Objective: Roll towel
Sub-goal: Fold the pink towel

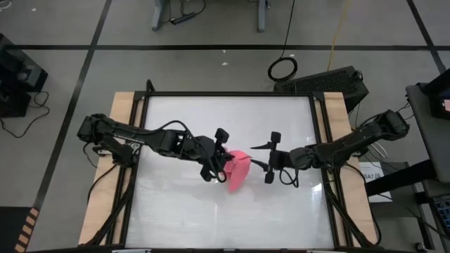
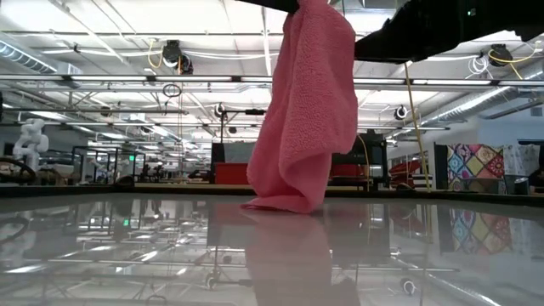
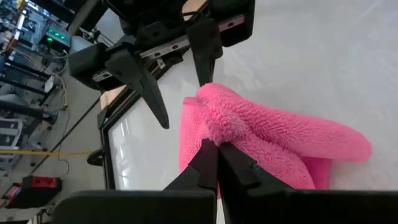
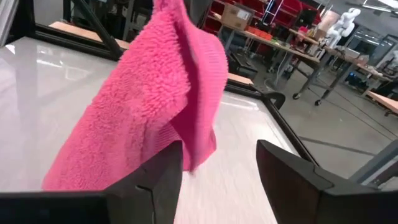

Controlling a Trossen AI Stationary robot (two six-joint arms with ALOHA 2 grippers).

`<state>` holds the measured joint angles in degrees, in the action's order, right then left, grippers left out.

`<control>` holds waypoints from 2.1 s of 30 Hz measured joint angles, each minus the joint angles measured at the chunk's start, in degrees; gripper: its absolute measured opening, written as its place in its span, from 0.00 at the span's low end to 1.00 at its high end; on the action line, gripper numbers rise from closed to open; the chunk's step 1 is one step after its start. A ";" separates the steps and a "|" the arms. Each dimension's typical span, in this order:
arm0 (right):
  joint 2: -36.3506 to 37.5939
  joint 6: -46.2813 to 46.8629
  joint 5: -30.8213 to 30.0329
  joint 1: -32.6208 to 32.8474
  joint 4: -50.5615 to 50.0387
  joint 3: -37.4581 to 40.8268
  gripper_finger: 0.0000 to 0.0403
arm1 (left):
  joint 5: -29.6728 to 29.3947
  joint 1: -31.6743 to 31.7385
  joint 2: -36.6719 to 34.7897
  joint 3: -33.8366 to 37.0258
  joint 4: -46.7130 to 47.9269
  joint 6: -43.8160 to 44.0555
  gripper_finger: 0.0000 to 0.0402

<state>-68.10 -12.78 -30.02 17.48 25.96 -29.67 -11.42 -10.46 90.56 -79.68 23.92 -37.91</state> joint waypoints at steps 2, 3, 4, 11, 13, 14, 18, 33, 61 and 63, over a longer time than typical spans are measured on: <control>0.00 0.01 0.00 -0.24 0.28 0.00 0.44 | 0.00 0.00 0.00 0.00 0.00 0.00 0.00; 0.00 -0.15 0.00 -0.29 0.79 0.00 0.42 | 0.01 0.00 -0.02 0.00 0.00 0.00 0.00; 0.00 -0.41 0.00 -0.29 1.23 0.00 0.39 | 0.03 0.00 0.01 0.00 0.00 0.00 0.00; 0.00 -1.44 0.46 -0.31 1.63 0.00 0.15 | 0.50 0.00 0.13 0.02 -1.12 -0.02 0.00; 0.00 -1.41 0.90 -0.31 1.20 0.00 0.08 | 0.52 0.00 0.13 0.02 -1.54 -0.13 0.00; 0.00 -1.41 1.61 -0.32 1.03 0.00 0.05 | 0.55 0.00 0.13 0.02 -1.56 -0.17 0.00; 0.00 -1.18 1.85 -0.31 0.85 0.01 0.01 | 0.64 0.00 0.13 0.04 -1.27 -0.10 0.00; 3.39 22.13 8.39 3.04 -47.38 -11.53 0.00 | 1.53 0.24 0.20 4.47 1.98 9.12 0.36; 0.81 37.10 17.87 5.50 -68.39 -15.87 0.00 | 20.39 13.47 18.82 14.10 0.02 20.22 0.40; 0.81 37.04 17.68 5.50 -68.52 -15.87 0.00 | 22.35 13.57 18.84 14.10 0.04 19.41 0.34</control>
<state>-67.29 24.27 -12.34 22.98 -42.57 -45.54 10.93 3.11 109.40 -65.58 23.97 -18.50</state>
